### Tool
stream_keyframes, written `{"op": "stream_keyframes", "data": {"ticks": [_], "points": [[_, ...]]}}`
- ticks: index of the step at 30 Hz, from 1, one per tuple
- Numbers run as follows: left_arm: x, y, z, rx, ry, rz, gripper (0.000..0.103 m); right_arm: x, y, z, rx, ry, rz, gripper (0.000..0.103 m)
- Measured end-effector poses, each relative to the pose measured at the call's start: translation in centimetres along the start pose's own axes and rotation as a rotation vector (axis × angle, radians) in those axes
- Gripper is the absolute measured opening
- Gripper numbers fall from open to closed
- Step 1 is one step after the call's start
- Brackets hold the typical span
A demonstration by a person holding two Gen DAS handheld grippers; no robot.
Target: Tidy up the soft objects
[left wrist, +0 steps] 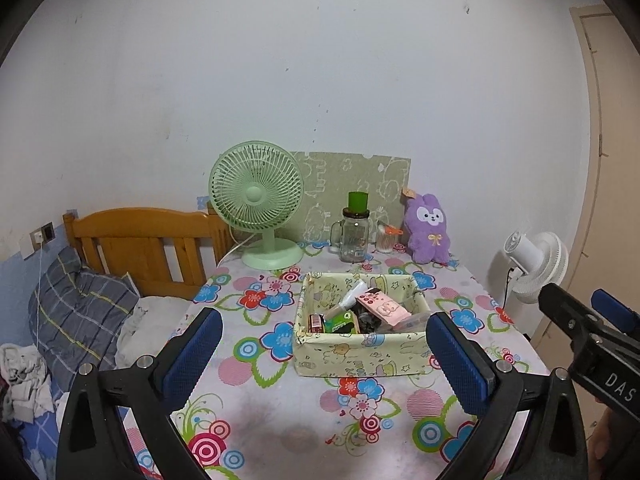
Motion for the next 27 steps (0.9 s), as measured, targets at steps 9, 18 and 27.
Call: {"op": "stream_keyframes", "data": {"ticks": [9, 18, 27], "points": [[0.21, 0.64, -0.15, 0.007, -0.002, -0.012, 0.103, 0.07, 0.35, 0.37, -0.01, 0.008, -0.003, 0.098], [0.35, 0.61, -0.05, 0.01, 0.006, -0.003, 0.103, 0.34, 0.32, 0.53, 0.003, 0.012, -0.002, 0.099], [0.39, 0.57, -0.04, 0.01, 0.007, -0.002, 0.103, 0.45, 0.31, 0.67, 0.004, 0.012, -0.001, 0.099]]}}
Point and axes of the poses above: each gripper's, at about its wrist camera, not at the fingertips, and y roughly against the way its jaws point, z to its left, x to its underside, the point moved 1 cm from there along -y, roughly the way its jaws point, and after that the axes turned 8 degrees about x, right-handed, at the moved point
